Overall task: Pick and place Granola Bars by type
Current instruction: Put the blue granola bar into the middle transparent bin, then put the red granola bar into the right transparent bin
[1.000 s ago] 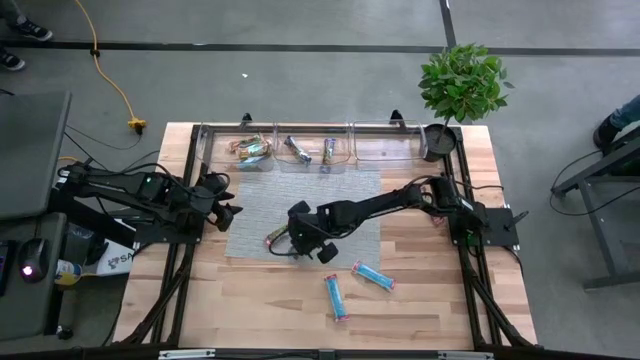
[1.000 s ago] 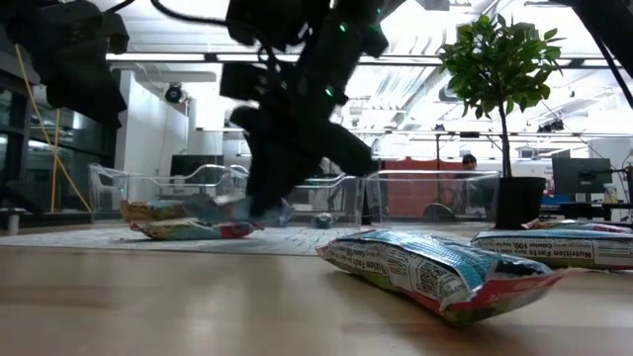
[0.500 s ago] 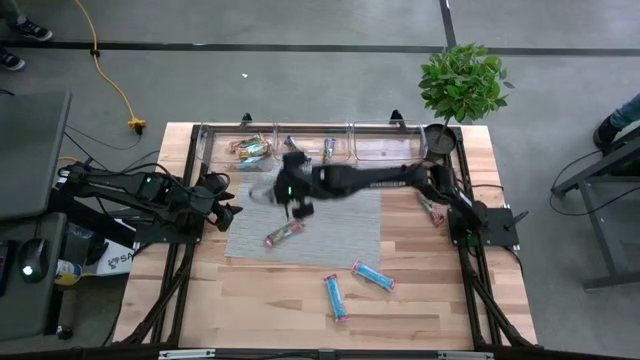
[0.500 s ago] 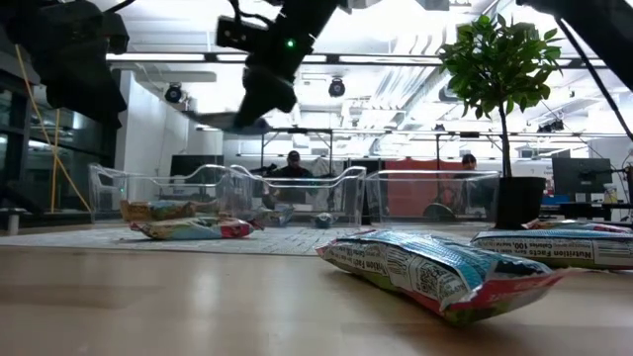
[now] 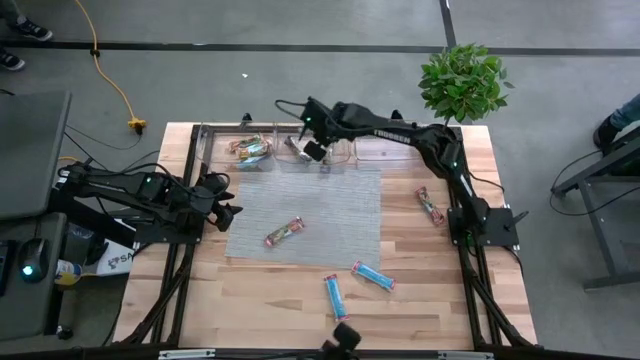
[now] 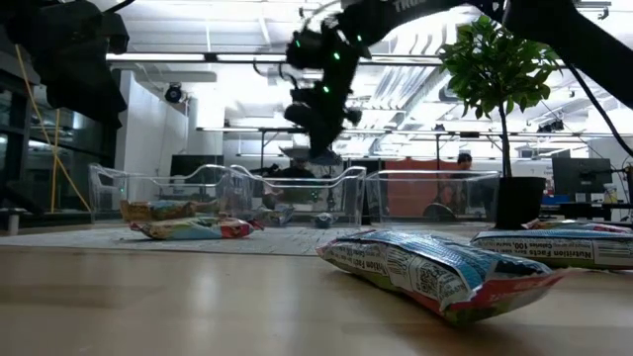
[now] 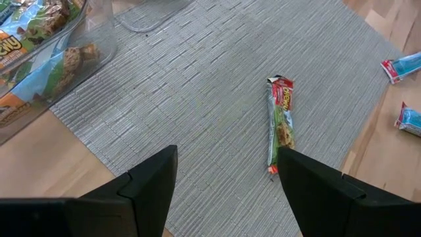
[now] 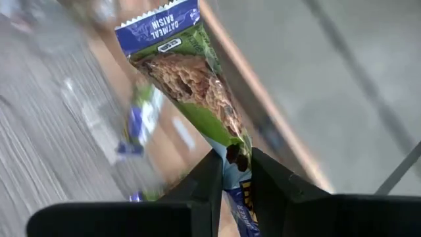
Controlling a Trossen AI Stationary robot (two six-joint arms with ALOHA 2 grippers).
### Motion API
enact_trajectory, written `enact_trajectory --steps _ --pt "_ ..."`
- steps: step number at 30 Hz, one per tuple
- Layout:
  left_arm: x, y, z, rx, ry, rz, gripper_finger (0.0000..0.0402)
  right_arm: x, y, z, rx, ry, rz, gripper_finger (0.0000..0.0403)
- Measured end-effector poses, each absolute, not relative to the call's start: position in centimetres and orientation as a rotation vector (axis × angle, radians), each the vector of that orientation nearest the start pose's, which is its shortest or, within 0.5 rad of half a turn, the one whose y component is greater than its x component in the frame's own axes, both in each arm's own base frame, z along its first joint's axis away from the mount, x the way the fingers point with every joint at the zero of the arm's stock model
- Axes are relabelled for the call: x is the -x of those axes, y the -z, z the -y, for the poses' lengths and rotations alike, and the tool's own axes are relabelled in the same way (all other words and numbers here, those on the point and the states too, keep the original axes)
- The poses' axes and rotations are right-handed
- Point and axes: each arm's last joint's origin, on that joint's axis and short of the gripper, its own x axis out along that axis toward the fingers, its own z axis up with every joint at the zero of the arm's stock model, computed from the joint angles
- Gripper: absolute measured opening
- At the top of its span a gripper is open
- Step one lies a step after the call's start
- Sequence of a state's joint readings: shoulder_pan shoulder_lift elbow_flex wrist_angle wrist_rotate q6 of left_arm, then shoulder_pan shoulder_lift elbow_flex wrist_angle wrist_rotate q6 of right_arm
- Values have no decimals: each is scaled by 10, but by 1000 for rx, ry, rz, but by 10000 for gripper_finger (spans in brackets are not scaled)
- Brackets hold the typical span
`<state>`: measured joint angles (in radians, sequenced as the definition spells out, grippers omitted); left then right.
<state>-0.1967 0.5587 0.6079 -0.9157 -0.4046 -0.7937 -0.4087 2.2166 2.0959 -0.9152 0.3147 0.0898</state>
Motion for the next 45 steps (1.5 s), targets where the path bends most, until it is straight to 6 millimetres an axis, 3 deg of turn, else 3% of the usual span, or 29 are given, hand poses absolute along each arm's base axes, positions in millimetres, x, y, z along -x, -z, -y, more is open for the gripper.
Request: enact_trajectory --steps 5,10,19,25,29,34,40,45 --pt "-99 -244 8 488 -504 -694 256 -419 -244 216 -330 705 -1081 55" --pt "-99 -244 8 487 -506 -694 256 -414 -231 219 -458 595 -1104 60" --pt "-99 -244 8 495 -509 -692 256 -417 -230 216 -432 490 -1107 143" --pt "-99 -244 8 502 -511 -690 256 -431 -242 206 -422 277 -1000 186" --pt "-99 -244 8 502 -511 -690 256 -447 -259 180 -323 109 -941 188" --pt "-99 -244 8 501 -512 -690 256 -471 -273 121 -115 -93 -885 188" --pt "-99 -244 8 499 -514 -688 256 -488 -270 53 127 -219 -862 188" --pt "-99 -244 8 484 -509 -692 256 -494 -262 18 263 -283 -861 188"
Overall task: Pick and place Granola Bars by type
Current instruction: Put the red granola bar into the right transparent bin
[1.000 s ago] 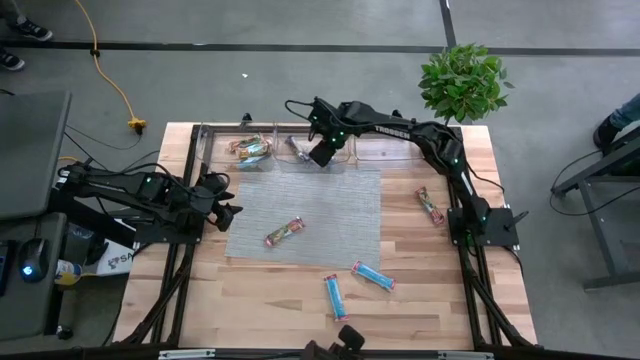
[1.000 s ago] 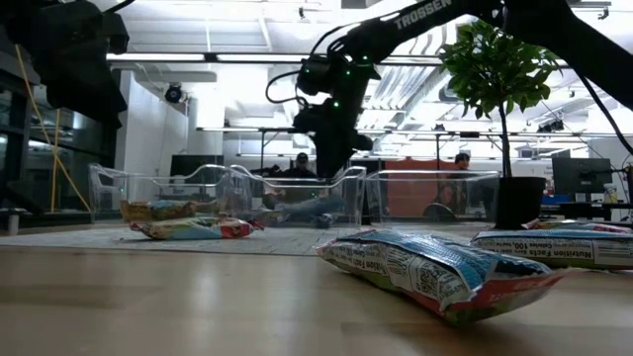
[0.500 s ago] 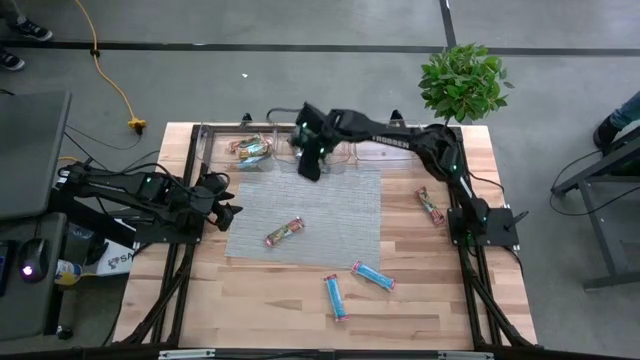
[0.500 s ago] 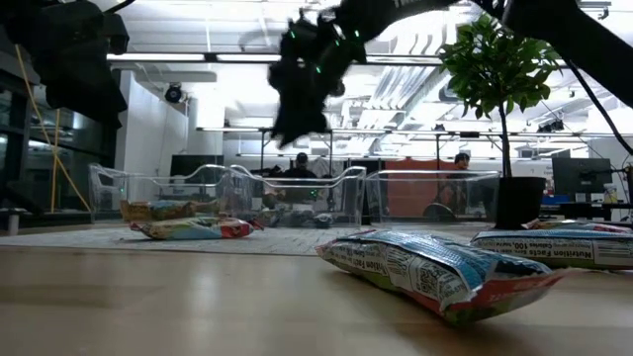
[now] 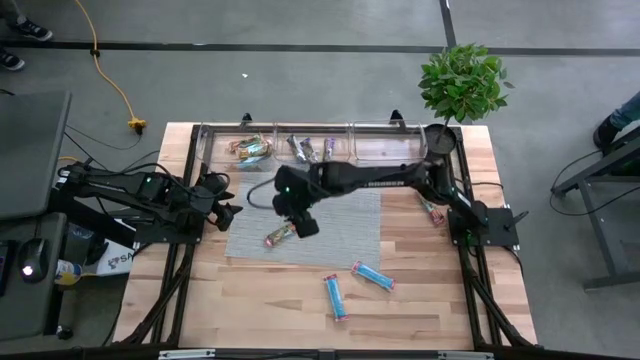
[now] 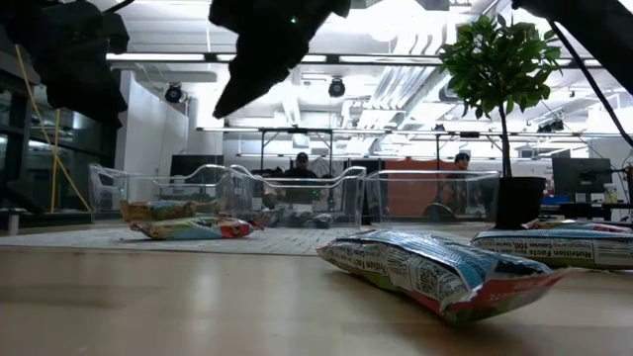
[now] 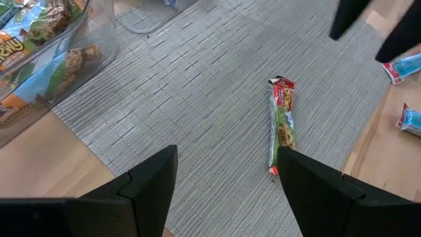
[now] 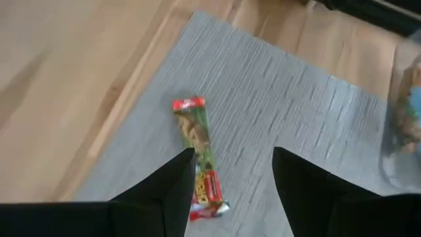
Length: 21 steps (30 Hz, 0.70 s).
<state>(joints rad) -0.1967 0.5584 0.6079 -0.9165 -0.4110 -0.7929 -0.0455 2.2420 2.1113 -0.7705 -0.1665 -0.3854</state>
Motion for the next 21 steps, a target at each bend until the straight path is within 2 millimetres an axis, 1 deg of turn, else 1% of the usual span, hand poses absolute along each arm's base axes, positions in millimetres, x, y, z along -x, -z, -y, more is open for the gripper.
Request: enact_trajectory --steps 3,6,10,13,16,19,21 --pt "-99 -243 8 484 -509 -693 256 -499 -256 3 334 -304 -852 188" --pt "-99 -244 8 484 -507 -693 256 -505 -238 -5 316 -327 -884 188" --pt "-99 -243 8 482 -508 -700 256 -510 -199 -4 258 -344 -998 188" --pt "-99 -243 8 481 -508 -702 256 -512 -178 -3 243 -350 -1057 188" --pt "-98 -243 8 480 -508 -704 256 -514 -170 -1 238 -350 -1061 188" --pt "-98 -243 8 479 -509 -706 256 -515 -170 1 237 -346 -1058 188" --pt "-98 -243 8 477 -510 -709 256 -516 -171 6 235 -331 -1047 188"
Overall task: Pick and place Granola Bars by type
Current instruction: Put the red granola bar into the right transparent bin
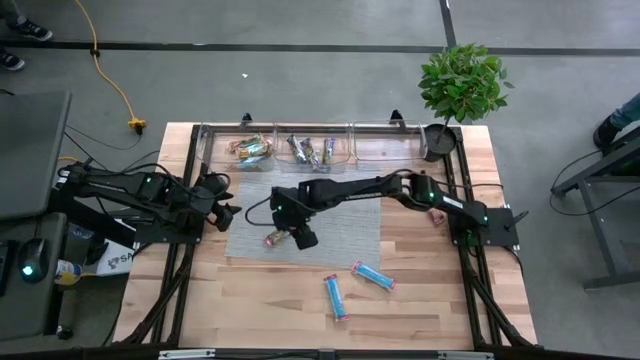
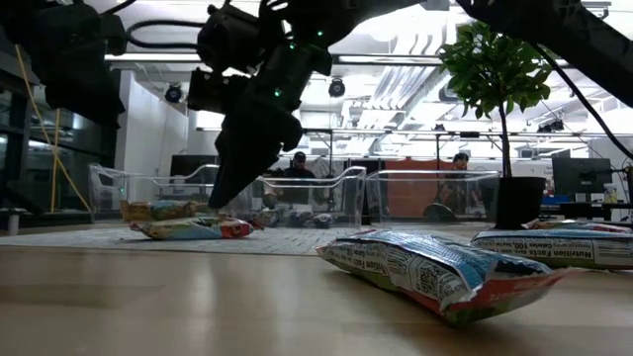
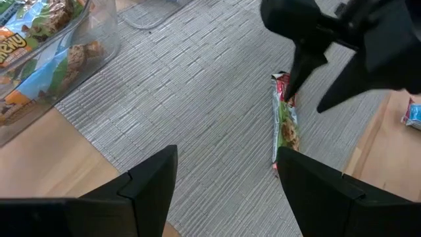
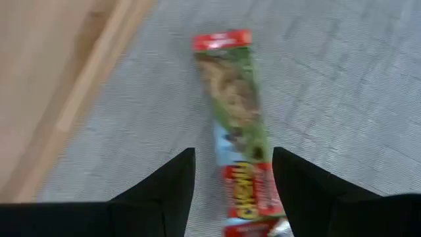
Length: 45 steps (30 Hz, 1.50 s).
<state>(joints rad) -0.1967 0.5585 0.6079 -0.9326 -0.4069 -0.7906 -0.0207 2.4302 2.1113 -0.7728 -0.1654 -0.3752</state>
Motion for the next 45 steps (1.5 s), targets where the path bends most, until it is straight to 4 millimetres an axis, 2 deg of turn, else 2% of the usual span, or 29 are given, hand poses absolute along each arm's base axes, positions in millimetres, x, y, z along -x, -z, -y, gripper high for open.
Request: enact_trajectory --steps 8,16,21,31,45 --pt "-97 -242 8 470 -518 -719 256 -516 -163 23 201 -320 -1059 188" --pt "-97 -242 8 470 -518 -719 256 -517 -164 22 192 -359 -1039 188" --pt "-97 -242 7 469 -520 -717 256 -517 -151 18 186 -372 -1075 188" --pt "-97 -242 7 470 -521 -717 256 -520 -143 17 178 -323 -1093 186" --pt "-97 -242 7 470 -520 -717 256 -519 -144 19 162 -218 -1117 94"
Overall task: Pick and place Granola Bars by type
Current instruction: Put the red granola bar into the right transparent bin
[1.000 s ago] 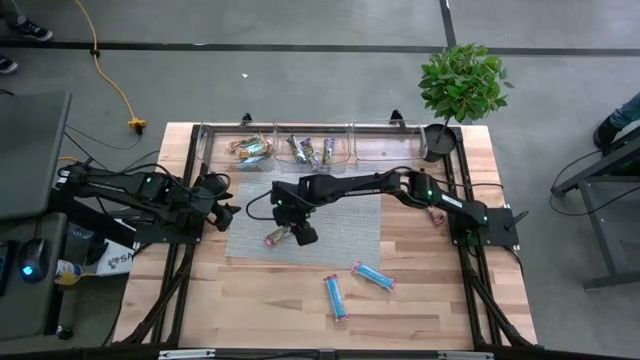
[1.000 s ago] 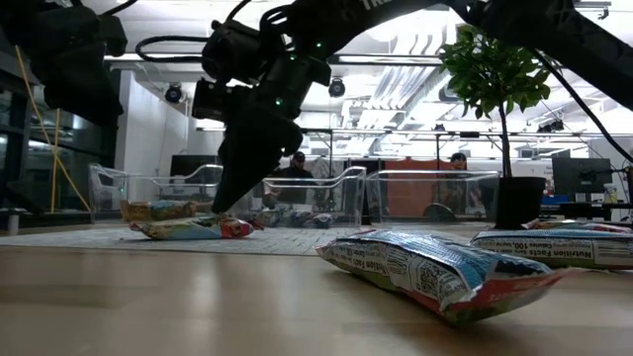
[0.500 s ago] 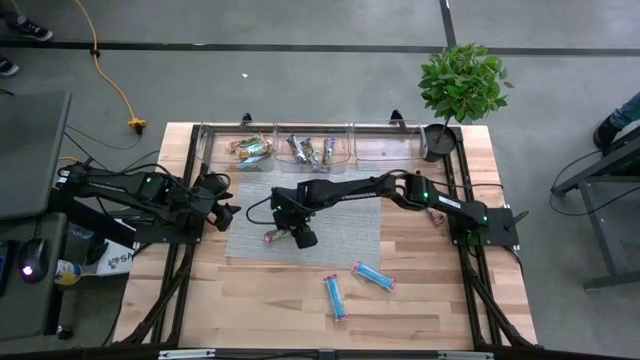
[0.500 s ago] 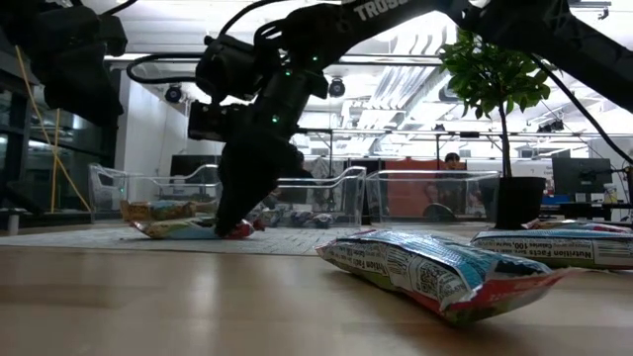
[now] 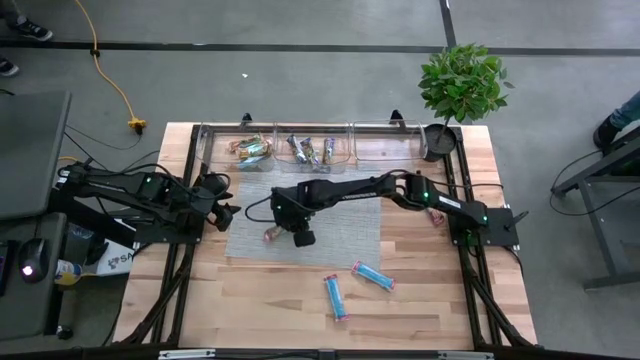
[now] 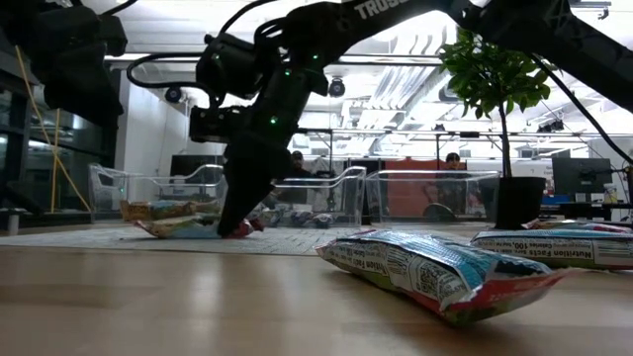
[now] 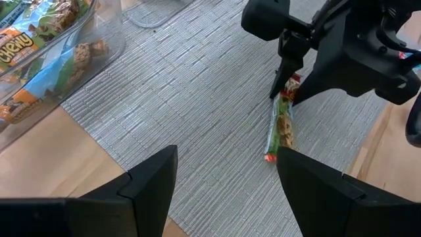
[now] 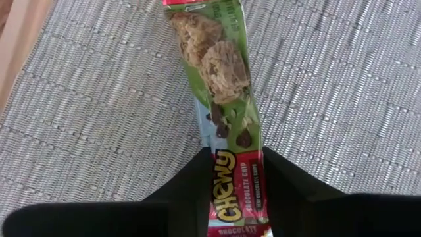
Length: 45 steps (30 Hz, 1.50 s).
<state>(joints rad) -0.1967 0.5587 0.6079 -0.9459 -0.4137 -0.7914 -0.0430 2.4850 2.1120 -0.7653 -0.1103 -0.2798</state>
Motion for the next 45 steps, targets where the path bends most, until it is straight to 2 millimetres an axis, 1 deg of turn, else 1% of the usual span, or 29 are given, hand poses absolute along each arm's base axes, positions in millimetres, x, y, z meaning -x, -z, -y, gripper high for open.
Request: enact_trajectory --steps 2,4,9,13,16,18,22,25,28,32,37,41,43,45 --pt "-97 -242 7 470 -520 -717 256 -519 -148 20 148 -207 -1113 90" --pt "-97 -242 7 470 -520 -717 256 -517 -157 23 126 -186 -1100 89" --pt "-97 -242 7 470 -520 -717 256 -512 -189 42 56 -89 -1045 90" --pt "-97 -242 7 470 -520 -717 256 -500 -221 64 19 95 -1018 88" --pt "-97 -242 7 470 -520 -717 256 -483 -247 86 -60 276 -1022 88" --pt "-97 -242 8 470 -520 -717 256 -469 -258 103 -143 400 -1039 89" --pt "-97 -242 8 470 -520 -717 256 -435 -275 134 -316 637 -1110 89" --pt "-97 -242 7 471 -520 -717 256 -413 -281 154 -364 768 -1185 89" --pt "-97 -242 7 471 -520 -717 256 -398 -282 173 -406 846 -1218 89" --pt "-97 -242 8 471 -520 -717 256 -383 -281 195 -486 865 -1267 89" --pt "-97 -242 8 471 -520 -717 256 -361 -281 221 -530 906 -1324 89" --pt "-97 -242 8 472 -519 -717 256 -341 -281 235 -582 920 -1411 89" --pt "-97 -242 8 472 -519 -718 256 -332 -284 238 -591 926 -1448 89" --pt "-97 -242 8 471 -519 -718 256 -327 -288 239 -590 926 -1461 89"
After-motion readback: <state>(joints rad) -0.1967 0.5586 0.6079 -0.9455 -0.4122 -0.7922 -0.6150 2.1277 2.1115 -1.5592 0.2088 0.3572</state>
